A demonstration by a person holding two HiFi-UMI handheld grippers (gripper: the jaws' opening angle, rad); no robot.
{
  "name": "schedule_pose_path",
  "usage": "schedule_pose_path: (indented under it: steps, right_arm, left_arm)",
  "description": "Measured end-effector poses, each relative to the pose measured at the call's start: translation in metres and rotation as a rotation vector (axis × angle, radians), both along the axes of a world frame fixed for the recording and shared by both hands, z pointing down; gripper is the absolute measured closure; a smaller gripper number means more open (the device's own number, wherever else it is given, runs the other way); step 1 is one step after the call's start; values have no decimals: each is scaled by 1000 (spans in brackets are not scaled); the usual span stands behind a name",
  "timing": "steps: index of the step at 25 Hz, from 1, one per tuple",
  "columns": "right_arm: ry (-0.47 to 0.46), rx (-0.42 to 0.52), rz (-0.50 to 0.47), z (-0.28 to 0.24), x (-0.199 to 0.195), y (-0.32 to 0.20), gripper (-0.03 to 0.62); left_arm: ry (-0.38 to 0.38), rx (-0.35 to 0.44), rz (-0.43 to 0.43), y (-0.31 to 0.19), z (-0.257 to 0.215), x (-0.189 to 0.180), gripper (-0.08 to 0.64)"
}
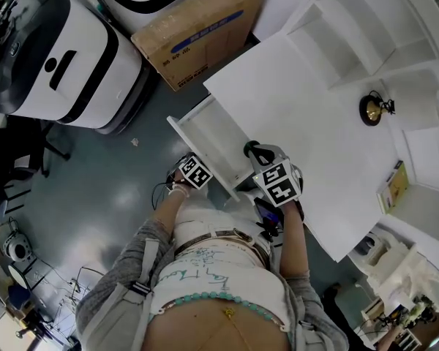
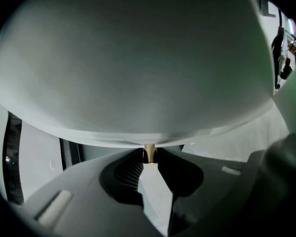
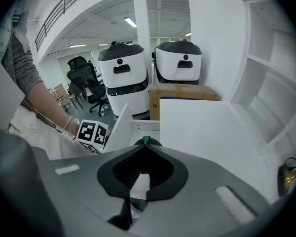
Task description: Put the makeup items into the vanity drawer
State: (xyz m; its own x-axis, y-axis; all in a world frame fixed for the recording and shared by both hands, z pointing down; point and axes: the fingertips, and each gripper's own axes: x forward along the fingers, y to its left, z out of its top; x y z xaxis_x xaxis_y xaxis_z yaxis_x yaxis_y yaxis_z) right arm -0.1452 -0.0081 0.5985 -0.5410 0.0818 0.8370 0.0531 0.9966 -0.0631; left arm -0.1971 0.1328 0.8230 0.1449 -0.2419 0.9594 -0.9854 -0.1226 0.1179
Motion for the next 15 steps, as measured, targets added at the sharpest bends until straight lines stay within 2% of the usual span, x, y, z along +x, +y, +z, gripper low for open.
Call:
schedule_pose_path:
  steps: [15]
  right_arm:
    - [29,-28,-55,38,-18,20,563]
  left_arm:
    - [4,1,-2,0,0,0,465]
